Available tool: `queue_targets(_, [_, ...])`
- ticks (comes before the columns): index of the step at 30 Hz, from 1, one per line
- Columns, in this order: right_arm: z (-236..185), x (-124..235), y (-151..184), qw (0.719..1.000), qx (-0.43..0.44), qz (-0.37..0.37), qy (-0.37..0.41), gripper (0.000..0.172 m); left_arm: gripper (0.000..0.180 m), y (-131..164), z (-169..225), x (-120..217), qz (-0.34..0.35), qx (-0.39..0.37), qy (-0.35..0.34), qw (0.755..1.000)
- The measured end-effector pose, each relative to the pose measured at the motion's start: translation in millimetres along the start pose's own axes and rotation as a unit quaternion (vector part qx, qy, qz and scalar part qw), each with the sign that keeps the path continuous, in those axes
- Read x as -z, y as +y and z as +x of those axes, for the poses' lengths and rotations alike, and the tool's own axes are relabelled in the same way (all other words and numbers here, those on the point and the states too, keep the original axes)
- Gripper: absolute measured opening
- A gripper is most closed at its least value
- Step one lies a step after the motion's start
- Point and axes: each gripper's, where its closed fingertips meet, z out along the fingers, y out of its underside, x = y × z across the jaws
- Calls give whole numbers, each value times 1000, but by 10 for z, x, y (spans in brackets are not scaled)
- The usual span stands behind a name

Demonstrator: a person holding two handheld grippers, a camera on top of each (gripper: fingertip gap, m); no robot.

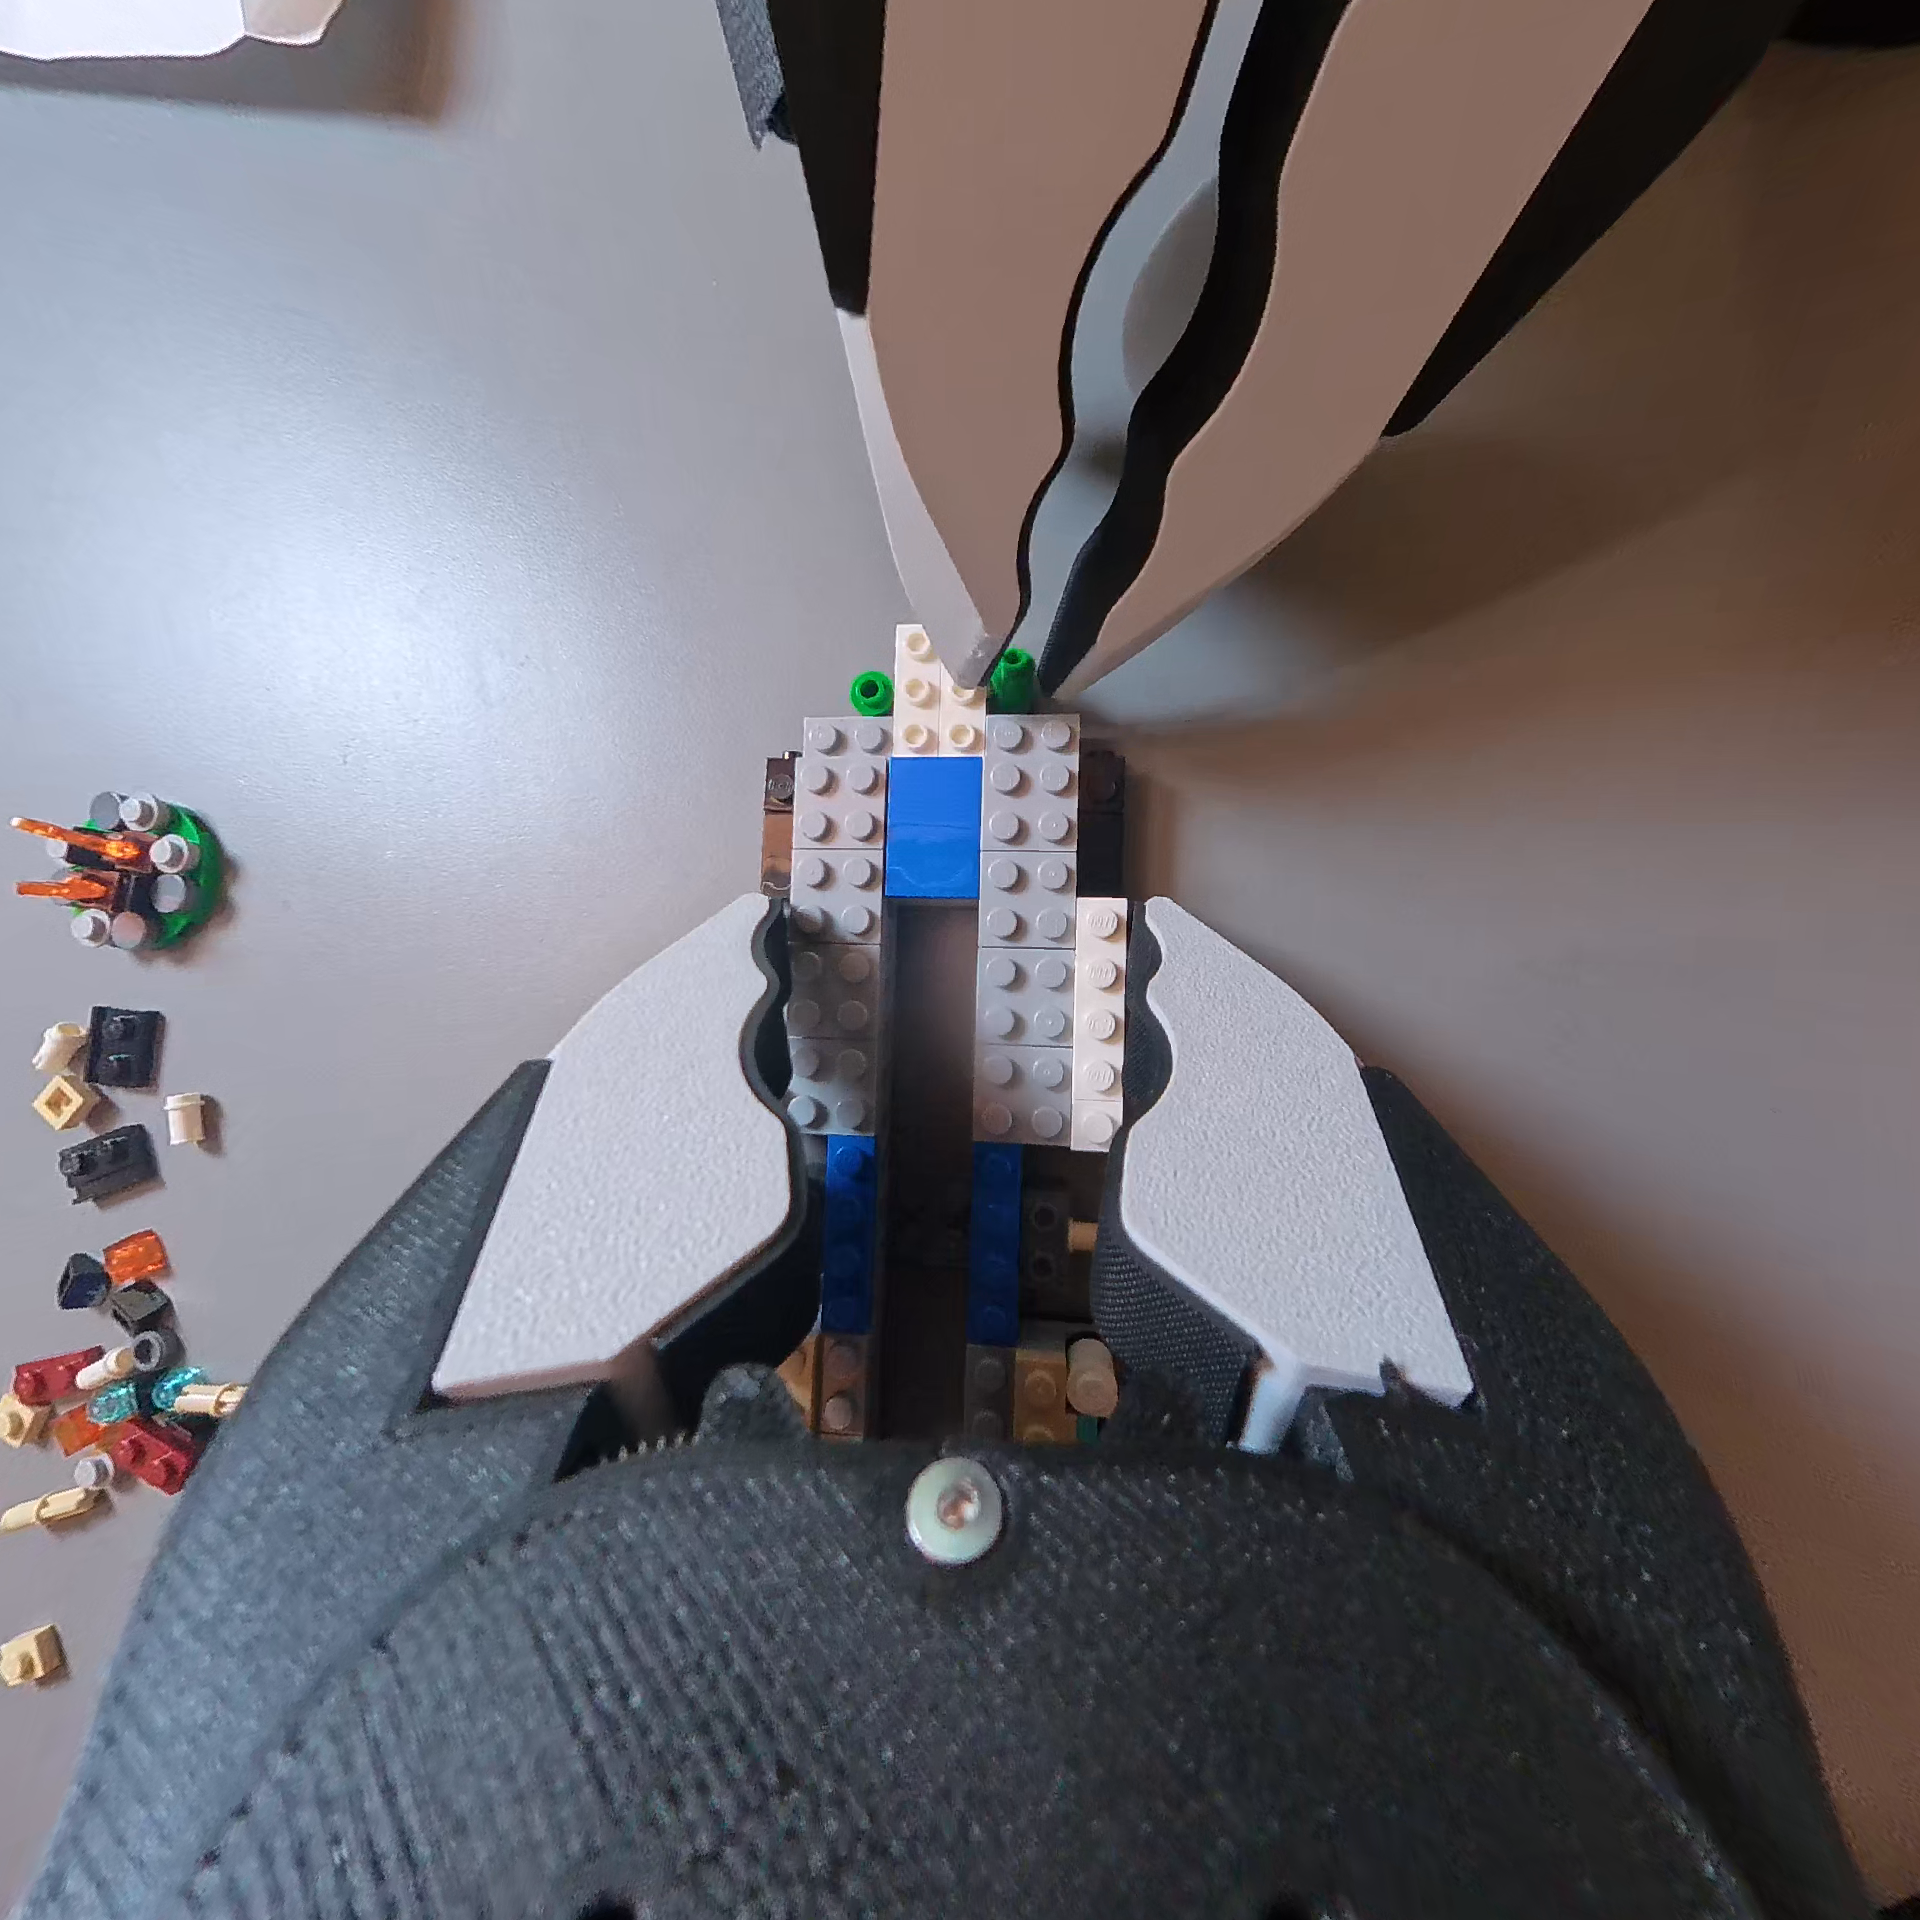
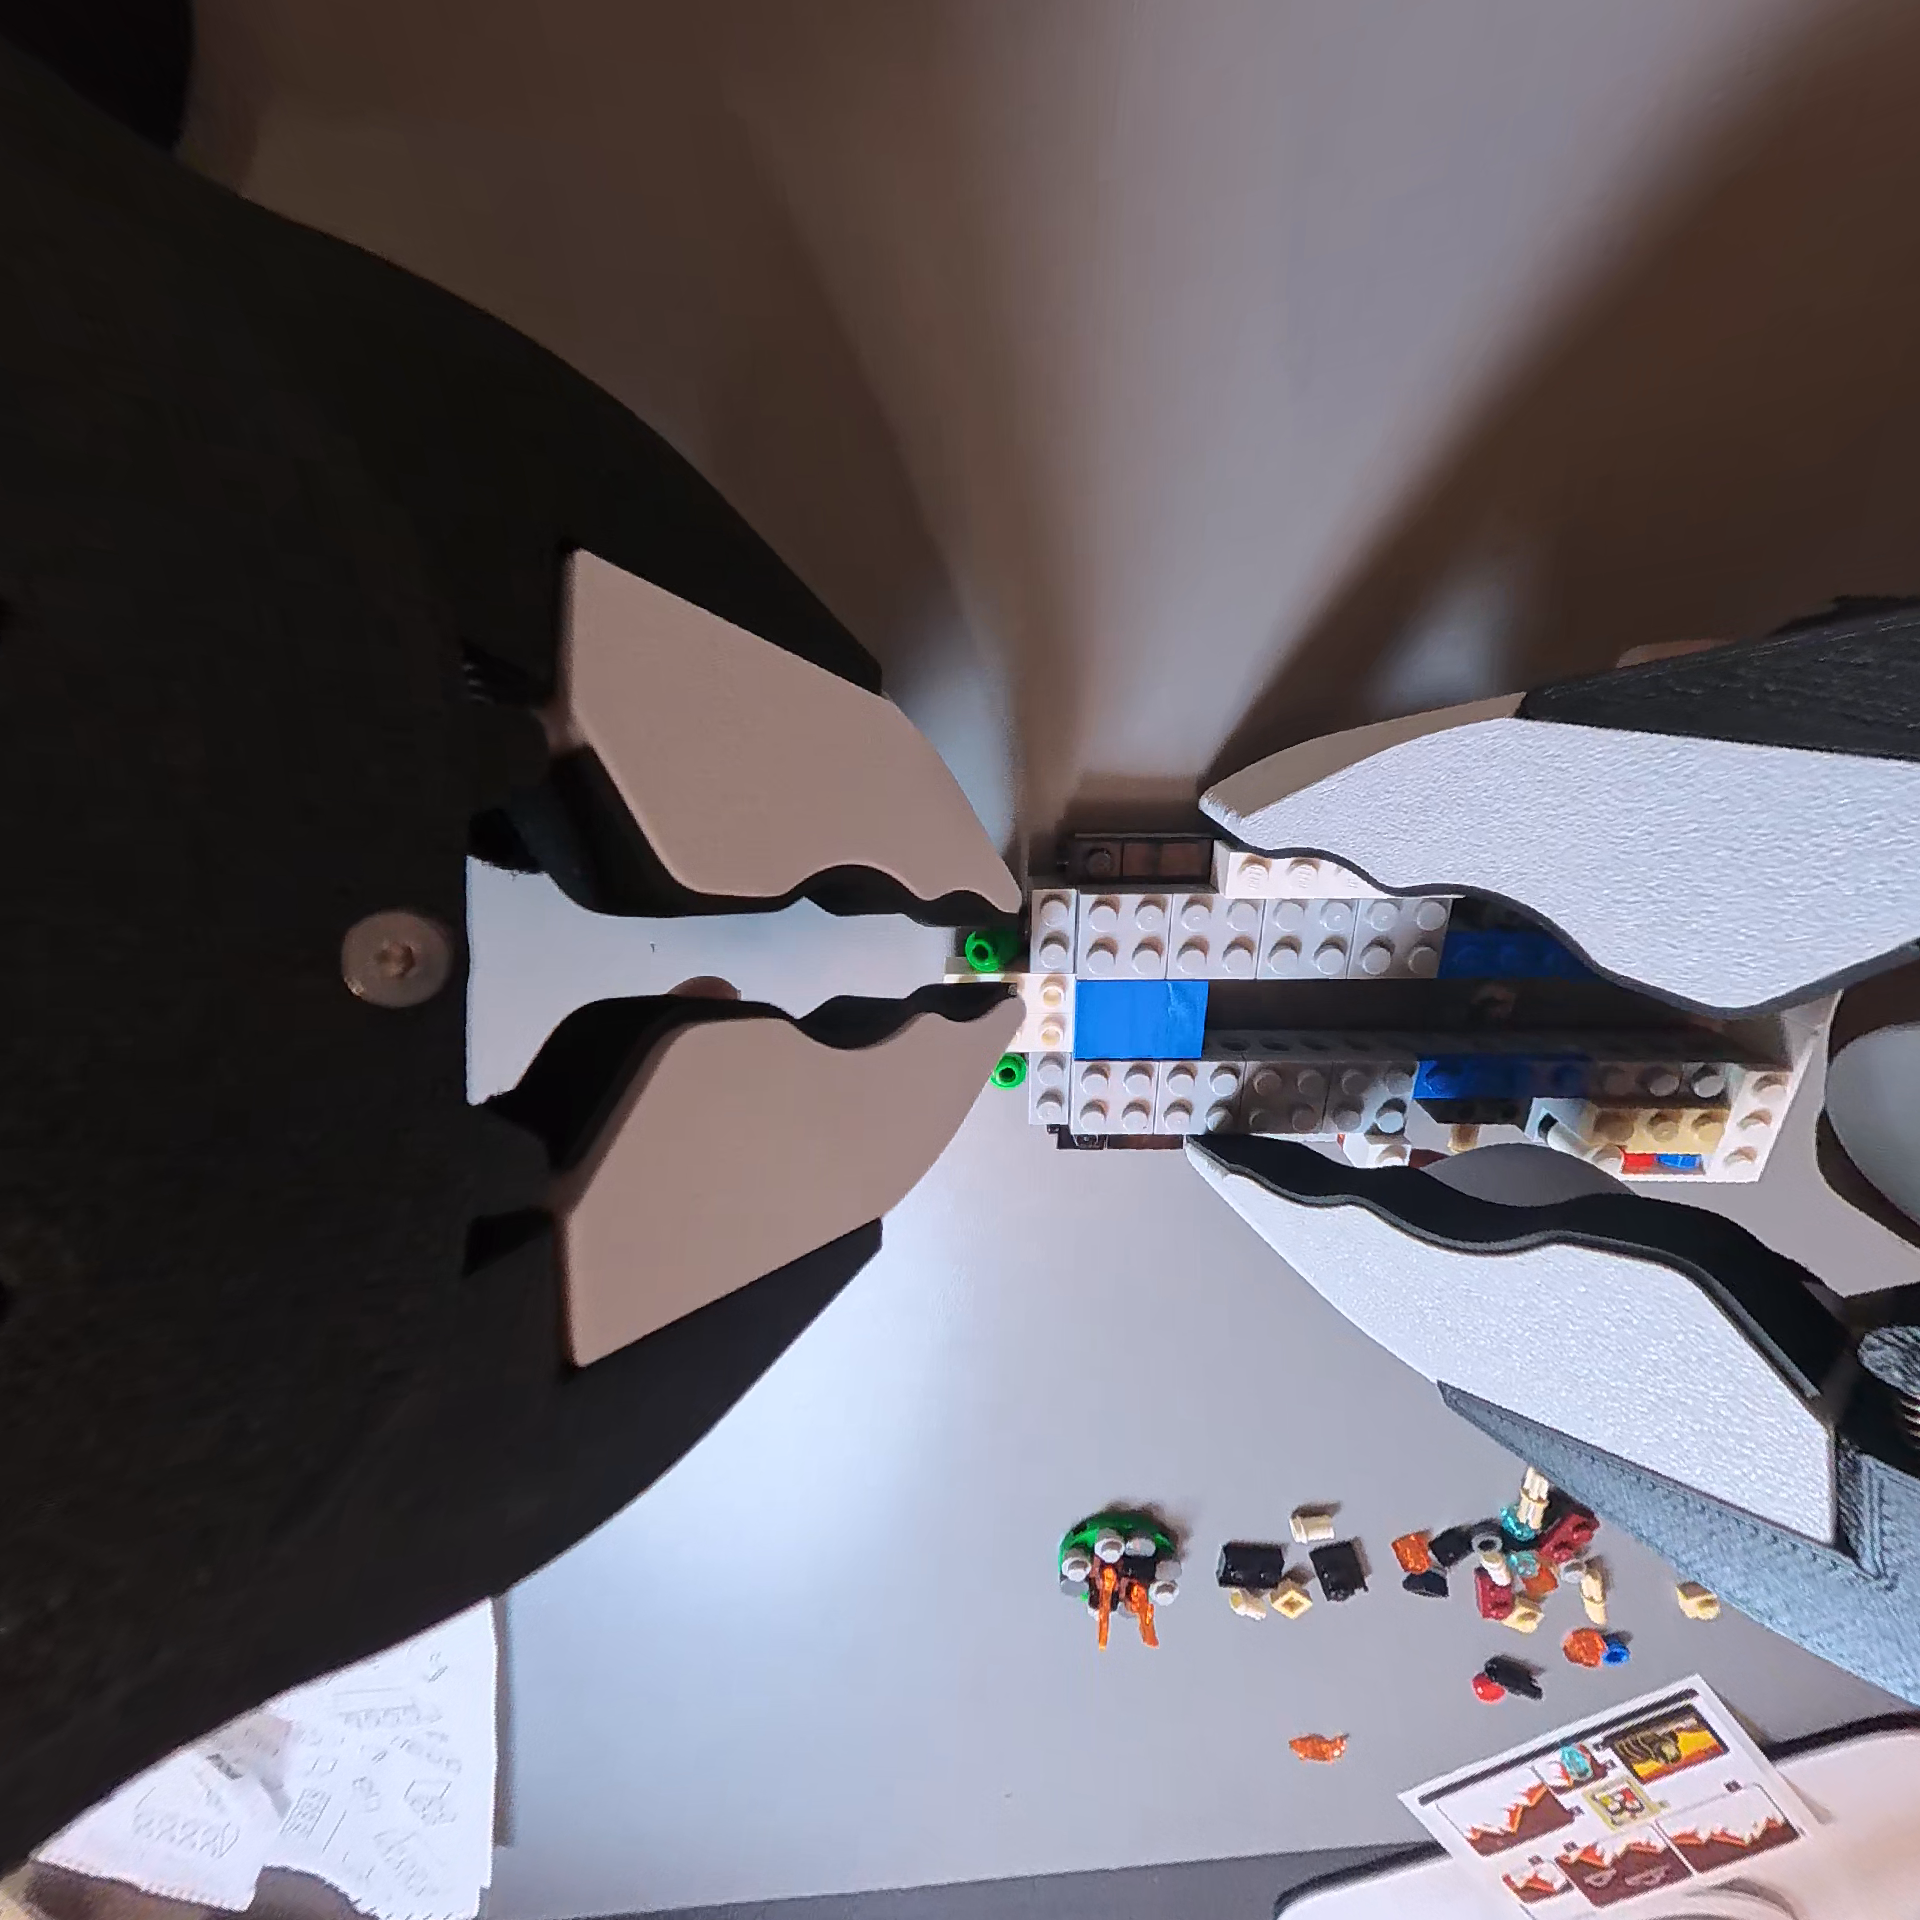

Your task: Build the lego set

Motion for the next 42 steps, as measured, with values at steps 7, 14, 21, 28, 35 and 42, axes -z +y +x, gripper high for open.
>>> queue_targets(7, [10, -12, -7, 1000, 2, 9, 7, 4, 63, 2, -39, 26, 4, 0, -18, 1000])
queue_targets(14, [21, -35, -26, 1000, 5, 9, -4, 4, 63, 99, -110, 236, -19, 9, -35, 999])
queue_targets(21, [36, -56, -51, 1000, 7, 13, -9, 4, 64, 219, -91, 197, -81, 7, -3, 997])
queue_targets(28, [57, -61, -66, 1000, 5, 21, -13, 6, 61, 246, -74, 156, -108, -5, 3, 994])
queue_targets(35, [57, -43, -60, 999, 1, 32, -11, 7, 61, 247, -75, 156, -107, -4, 2, 994])
queue_targets(42, [3, 95, 168, 997, -67, 27, -24, 14, 61, 244, -76, 154, -105, -1, -1, 994])
